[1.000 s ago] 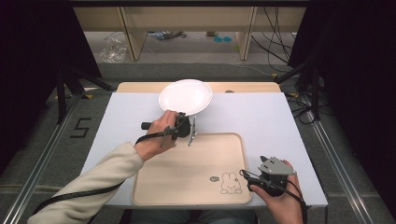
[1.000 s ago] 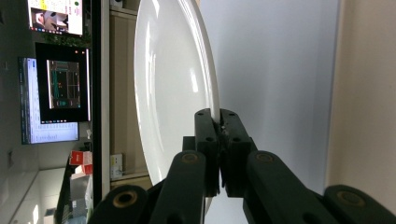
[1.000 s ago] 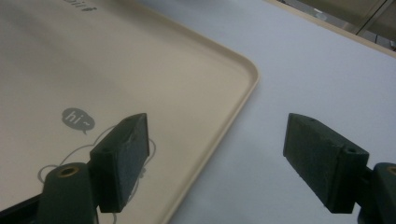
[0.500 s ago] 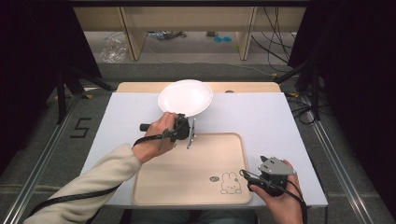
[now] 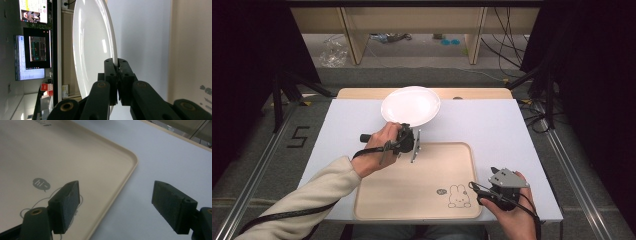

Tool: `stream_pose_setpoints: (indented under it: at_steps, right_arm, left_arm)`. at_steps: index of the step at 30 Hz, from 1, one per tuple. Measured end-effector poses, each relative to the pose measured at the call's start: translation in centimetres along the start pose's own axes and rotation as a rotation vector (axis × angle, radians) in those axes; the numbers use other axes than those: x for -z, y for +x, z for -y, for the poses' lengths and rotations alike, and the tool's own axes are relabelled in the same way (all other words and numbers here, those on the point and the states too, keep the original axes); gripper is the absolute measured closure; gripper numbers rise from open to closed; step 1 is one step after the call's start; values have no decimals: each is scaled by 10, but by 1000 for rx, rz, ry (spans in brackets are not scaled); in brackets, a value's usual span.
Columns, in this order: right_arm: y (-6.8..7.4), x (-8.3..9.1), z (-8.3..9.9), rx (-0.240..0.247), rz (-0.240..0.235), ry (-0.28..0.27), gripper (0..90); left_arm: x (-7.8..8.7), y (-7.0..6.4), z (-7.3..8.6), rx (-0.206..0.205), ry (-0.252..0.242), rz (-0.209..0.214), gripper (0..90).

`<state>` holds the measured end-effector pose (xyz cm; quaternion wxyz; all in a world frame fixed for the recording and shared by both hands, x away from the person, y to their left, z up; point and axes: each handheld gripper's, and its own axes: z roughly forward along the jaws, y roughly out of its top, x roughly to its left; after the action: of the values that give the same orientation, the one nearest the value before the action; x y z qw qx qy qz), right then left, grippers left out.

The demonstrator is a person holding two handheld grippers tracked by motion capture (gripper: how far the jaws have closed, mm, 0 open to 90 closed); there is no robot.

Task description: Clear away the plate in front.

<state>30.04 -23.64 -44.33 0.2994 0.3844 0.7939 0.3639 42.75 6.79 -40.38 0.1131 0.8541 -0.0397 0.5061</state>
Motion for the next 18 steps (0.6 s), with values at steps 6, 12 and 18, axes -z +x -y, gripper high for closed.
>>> stream_pose_setpoints:
  at_steps: [6,12,18]
  right_arm:
    - [0,0,0,3,-1,3,235]
    - [0,0,0,2,1,0,235]
    - [0,0,0,3,2,-1,235]
  left_arm:
    - [5,1,0,4,-6,-8,872]
    - [8,1,0,1,-13,-10,872]
    - [14,0,-1,-5,-16,-11,872]
